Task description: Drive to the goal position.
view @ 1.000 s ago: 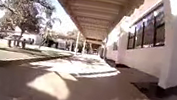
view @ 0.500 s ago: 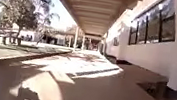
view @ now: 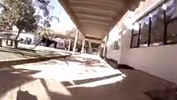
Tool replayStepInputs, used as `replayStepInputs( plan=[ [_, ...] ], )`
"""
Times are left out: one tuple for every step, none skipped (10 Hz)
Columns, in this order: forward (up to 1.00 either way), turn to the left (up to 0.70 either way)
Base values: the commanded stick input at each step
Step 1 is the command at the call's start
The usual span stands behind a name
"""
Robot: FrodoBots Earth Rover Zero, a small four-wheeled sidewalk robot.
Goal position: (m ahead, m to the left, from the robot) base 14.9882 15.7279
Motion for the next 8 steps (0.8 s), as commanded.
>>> replayStepInputs(
  plan=[
    [0.7,0.0],
    [0.7,0.0],
    [0.7,0.0],
    [0.7,0.0],
    [0.7,0.0],
    [0.7,0.0],
    [0.7,0.0],
    [0.7,0.0]
  ],
)
